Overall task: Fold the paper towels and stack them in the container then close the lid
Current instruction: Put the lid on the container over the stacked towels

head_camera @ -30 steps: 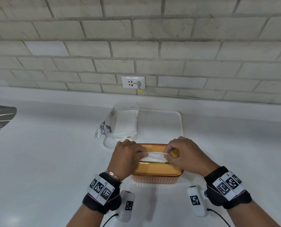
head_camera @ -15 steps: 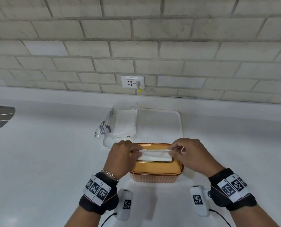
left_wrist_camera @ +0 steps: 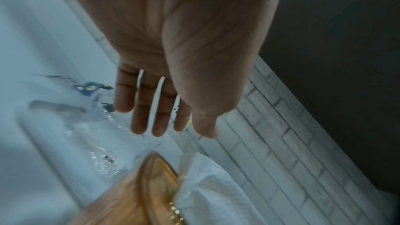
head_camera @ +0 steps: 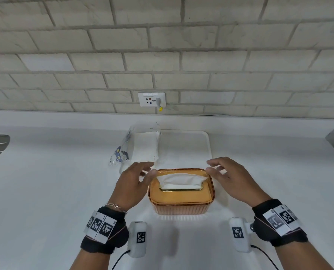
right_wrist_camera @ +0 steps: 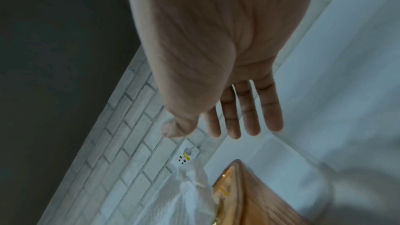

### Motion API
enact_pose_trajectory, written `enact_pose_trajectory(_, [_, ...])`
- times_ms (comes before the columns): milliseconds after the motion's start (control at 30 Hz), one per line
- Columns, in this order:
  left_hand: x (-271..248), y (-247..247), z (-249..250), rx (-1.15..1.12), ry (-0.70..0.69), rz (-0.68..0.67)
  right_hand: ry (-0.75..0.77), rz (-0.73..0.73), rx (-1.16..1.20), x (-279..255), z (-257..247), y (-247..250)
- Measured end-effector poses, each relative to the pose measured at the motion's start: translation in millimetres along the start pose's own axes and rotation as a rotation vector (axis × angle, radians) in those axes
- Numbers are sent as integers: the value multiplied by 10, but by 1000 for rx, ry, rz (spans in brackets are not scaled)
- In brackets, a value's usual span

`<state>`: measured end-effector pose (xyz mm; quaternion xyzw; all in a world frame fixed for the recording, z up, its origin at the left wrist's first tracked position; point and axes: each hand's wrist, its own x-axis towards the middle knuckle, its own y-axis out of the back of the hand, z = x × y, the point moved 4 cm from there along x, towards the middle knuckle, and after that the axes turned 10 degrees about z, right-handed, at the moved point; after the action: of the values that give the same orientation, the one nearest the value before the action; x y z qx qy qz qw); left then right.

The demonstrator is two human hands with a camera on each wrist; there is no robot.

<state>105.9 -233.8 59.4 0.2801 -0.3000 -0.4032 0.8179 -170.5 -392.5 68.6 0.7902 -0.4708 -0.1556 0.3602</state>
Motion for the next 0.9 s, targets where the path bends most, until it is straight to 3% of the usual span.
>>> enact_pose_trajectory(133, [-309, -63, -330, -105, 303, -209, -209, -126, 154, -252, 285, -85])
enact_pose_trajectory(267, [-618, -257, -283, -401, 420, -224, -283, -245, 363, -473, 301, -316])
enact_pose_trajectory(433, [-762, -410, -9, -532, 397, -247, -267, -200, 306, -545, 320, -255])
enact_pose_trajectory(600, [-716, -658, 377, -529, 327, -202, -352, -111, 437, -547, 501, 307])
enact_pose_trajectory(900, [225, -1536, 1299, -515, 220, -265, -476, 81, 446, 131, 1218, 1121])
